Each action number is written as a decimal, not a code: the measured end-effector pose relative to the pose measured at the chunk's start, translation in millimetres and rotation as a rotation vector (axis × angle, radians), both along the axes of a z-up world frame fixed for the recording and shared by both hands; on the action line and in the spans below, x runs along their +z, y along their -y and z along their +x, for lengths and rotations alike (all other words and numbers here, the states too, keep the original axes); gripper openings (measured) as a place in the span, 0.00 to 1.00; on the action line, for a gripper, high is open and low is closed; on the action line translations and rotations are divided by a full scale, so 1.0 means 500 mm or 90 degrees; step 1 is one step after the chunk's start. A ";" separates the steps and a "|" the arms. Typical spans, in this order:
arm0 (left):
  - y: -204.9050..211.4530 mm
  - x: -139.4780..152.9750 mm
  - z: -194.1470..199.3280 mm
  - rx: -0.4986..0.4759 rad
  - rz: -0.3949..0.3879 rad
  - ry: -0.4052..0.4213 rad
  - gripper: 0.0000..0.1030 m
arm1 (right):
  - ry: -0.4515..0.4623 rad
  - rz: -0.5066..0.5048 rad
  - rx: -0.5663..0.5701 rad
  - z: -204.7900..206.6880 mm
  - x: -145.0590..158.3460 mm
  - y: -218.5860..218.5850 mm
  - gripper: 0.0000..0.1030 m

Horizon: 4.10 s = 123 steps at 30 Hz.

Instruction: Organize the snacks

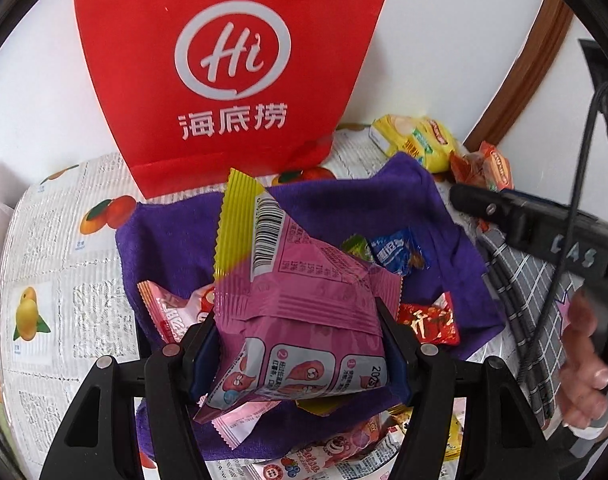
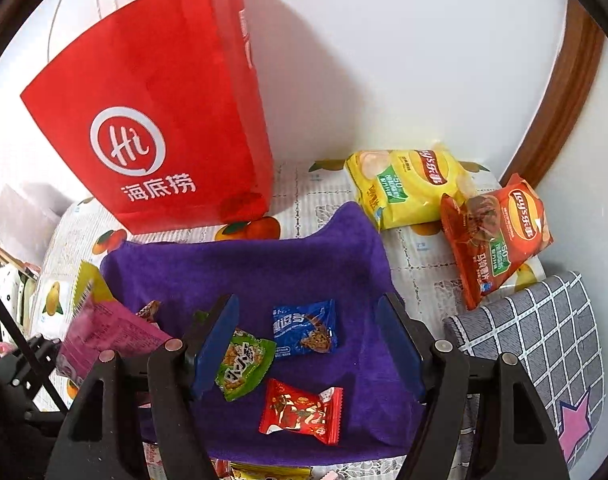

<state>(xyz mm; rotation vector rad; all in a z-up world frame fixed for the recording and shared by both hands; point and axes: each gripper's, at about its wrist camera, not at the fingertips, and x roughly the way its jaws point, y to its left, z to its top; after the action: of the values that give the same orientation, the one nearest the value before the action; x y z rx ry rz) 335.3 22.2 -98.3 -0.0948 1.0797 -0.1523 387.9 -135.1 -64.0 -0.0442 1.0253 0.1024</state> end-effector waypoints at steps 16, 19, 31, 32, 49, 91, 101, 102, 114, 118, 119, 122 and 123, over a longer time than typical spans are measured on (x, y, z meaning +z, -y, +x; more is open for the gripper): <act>-0.010 -0.015 0.012 0.024 0.011 -0.043 0.68 | 0.017 0.010 -0.003 -0.006 0.017 0.008 0.69; -0.017 0.001 0.006 0.030 0.009 -0.025 0.69 | 0.023 0.013 0.000 -0.010 0.023 0.005 0.69; -0.041 0.062 -0.017 0.054 0.010 0.048 0.69 | 0.070 -0.007 0.014 -0.031 0.047 -0.019 0.69; -0.039 0.069 -0.022 0.056 0.022 0.059 0.69 | 0.078 -0.016 0.016 -0.034 0.050 -0.025 0.69; -0.047 0.156 -0.078 0.081 0.105 0.178 0.69 | 0.085 0.023 0.027 -0.150 0.039 -0.008 0.69; 0.056 0.208 -0.166 -0.014 0.059 0.214 0.68 | 0.049 -0.018 0.013 -0.353 -0.214 0.109 0.52; 0.039 0.150 -0.221 -0.020 0.111 0.186 0.68 | 0.051 0.000 -0.015 -0.354 -0.210 0.125 0.42; 0.031 0.131 -0.230 -0.019 0.120 0.175 0.68 | 0.051 0.003 -0.015 -0.354 -0.210 0.126 0.42; -0.017 -0.016 -0.278 -0.022 0.106 0.086 0.62 | 0.051 0.015 -0.016 -0.356 -0.211 0.127 0.42; 0.008 -0.043 -0.295 -0.053 0.176 0.104 0.62 | 0.051 0.020 -0.017 -0.357 -0.212 0.127 0.42; 0.013 -0.052 -0.296 -0.058 0.186 0.102 0.62 | 0.051 0.020 -0.018 -0.356 -0.212 0.127 0.42; 0.021 -0.069 -0.292 -0.073 0.194 0.096 0.60 | 0.051 0.020 -0.018 -0.356 -0.212 0.127 0.42; 0.022 -0.073 -0.290 -0.076 0.198 0.096 0.57 | 0.051 0.020 -0.018 -0.356 -0.213 0.127 0.42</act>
<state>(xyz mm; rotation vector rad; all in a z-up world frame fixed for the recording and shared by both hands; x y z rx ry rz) 190.2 11.1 -134.9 0.2568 0.9478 -0.0961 210.1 -198.8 -170.3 -0.0055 0.9432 0.0909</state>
